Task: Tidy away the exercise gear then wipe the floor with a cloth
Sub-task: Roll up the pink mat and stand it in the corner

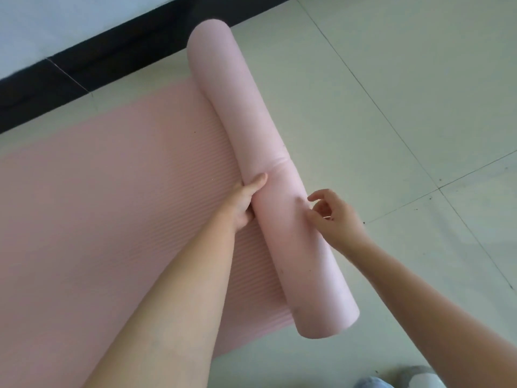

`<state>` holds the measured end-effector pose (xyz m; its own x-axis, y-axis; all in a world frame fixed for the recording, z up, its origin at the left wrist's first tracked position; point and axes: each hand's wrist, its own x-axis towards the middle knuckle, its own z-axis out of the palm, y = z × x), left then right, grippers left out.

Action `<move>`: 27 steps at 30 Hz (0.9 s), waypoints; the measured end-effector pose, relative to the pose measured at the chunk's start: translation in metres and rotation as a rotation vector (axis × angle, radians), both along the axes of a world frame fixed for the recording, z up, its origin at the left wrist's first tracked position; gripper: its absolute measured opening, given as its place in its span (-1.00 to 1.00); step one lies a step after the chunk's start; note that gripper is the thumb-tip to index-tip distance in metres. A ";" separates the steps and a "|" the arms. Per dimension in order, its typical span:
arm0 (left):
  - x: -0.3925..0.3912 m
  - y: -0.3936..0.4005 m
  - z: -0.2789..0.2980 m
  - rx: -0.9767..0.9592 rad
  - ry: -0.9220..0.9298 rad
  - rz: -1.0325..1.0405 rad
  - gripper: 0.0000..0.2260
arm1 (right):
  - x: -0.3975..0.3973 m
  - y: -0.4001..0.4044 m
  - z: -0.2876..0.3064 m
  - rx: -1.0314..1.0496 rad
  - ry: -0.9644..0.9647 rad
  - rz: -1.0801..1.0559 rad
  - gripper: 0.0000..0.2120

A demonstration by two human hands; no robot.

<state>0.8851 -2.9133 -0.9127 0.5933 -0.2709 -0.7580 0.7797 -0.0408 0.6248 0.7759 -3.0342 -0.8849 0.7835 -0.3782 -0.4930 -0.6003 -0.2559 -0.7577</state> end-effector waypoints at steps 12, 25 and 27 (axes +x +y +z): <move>-0.019 0.029 0.012 1.076 -0.857 -0.670 -0.57 | 0.019 0.036 0.000 -0.096 0.364 0.185 -0.52; -0.015 0.034 0.052 0.874 -0.317 -0.418 -0.25 | 0.006 0.052 0.009 0.175 0.161 0.121 -0.80; -0.017 0.040 0.047 0.826 -0.322 -0.308 -0.29 | 0.006 0.049 0.010 0.233 0.220 0.078 -0.76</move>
